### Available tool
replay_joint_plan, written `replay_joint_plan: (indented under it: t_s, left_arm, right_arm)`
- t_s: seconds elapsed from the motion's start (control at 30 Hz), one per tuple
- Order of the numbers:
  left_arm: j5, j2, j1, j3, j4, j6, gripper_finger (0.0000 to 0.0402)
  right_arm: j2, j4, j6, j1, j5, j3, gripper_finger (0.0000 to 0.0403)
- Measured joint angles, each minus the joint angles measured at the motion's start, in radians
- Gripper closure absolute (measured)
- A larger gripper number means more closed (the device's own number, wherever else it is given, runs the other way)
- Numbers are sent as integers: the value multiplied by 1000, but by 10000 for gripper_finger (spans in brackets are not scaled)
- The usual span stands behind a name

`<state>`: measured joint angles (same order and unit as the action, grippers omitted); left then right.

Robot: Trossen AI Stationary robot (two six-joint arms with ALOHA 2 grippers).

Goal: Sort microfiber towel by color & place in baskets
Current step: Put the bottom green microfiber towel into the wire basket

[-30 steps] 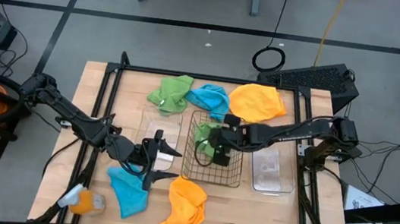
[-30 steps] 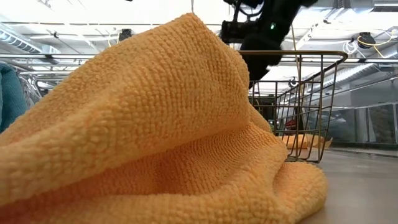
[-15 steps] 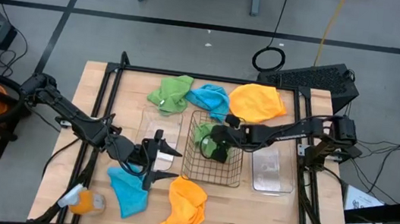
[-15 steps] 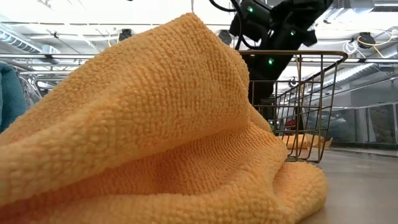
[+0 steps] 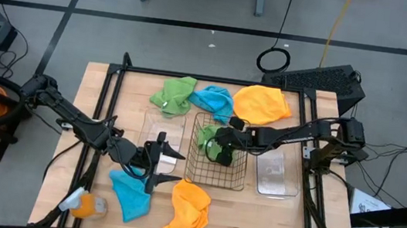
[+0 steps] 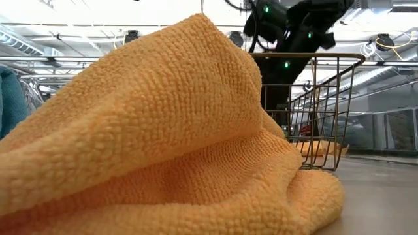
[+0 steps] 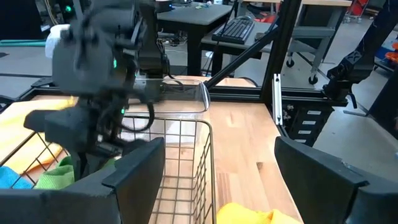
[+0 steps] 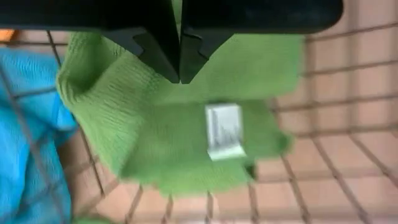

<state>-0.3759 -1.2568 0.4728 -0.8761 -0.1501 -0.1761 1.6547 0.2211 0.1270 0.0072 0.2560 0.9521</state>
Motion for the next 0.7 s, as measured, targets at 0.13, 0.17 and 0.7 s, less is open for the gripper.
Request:
replay_joint_plan:
  t_s: [0.13, 0.17, 0.7]
  left_arm:
    - [0, 0, 0, 0, 0, 0, 94]
    - [0, 0, 0, 0, 1, 0, 94]
    - [0, 0, 1, 0, 1, 0, 94]
  right_arm:
    - [-43, -4, 1, 2, -31, 23, 401]
    - [-50, -1, 0, 2, -30, 25, 401]
    - [154, -137, 26, -7, 108, 29, 401]
